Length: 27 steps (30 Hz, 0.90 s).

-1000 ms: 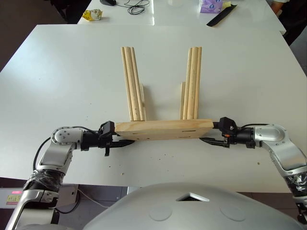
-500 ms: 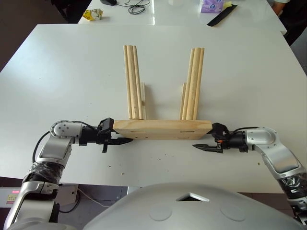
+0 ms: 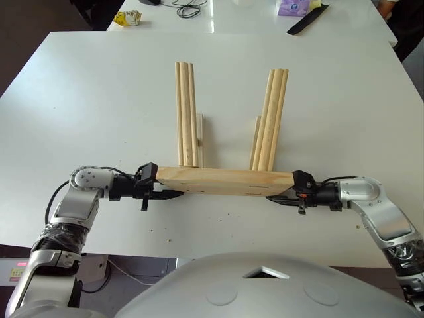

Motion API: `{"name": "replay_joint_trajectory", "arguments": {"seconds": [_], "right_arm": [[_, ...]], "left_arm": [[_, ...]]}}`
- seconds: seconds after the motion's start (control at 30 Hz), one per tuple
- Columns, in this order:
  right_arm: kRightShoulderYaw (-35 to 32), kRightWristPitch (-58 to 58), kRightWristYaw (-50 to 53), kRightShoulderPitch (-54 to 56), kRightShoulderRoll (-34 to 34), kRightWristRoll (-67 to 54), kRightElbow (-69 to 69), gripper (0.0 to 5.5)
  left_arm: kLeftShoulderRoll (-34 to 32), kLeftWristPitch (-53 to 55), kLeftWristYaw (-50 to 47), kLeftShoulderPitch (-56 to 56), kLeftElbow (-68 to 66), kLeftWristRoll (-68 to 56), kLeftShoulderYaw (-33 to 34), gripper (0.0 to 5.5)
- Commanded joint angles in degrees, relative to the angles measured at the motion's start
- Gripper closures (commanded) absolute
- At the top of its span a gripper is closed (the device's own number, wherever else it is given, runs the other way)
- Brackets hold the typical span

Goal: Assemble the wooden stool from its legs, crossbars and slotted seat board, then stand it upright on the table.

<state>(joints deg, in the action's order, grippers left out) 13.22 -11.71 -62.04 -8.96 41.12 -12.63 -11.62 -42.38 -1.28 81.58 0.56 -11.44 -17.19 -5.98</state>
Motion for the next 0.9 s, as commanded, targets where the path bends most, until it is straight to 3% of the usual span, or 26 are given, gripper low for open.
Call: {"name": "replay_joint_trajectory", "arguments": {"seconds": [0.03,0.27,0.5,0.73,0.9], "right_arm": [[-1.90,-2.54,1.21,-3.02,0.36,-2.94,-5.33,4.06],[-11.18,-15.73,3.84,-6.44,4.55,-10.72,-19.22,4.06],[-25.50,-32.74,1.27,-7.14,13.30,-26.47,-32.20,4.06],[-43.80,-50.82,3.04,-8.62,22.62,-59.73,-35.27,4.05],[-50.13,-57.16,6.45,-5.70,38.49,-86.60,-23.68,4.05]], "left_arm": [[-0.09,4.20,-0.44,0.65,6.54,-3.95,1.29,4.06],[-2.40,15.42,-8.72,6.61,23.66,-7.71,8.02,4.06],[-5.79,29.29,-14.33,16.07,43.78,-16.06,17.54,4.06],[-15.44,52.20,-19.16,17.36,54.44,-42.08,34.79,4.06],[-25.54,66.09,-18.06,17.99,50.93,-59.35,45.70,4.06]]}}
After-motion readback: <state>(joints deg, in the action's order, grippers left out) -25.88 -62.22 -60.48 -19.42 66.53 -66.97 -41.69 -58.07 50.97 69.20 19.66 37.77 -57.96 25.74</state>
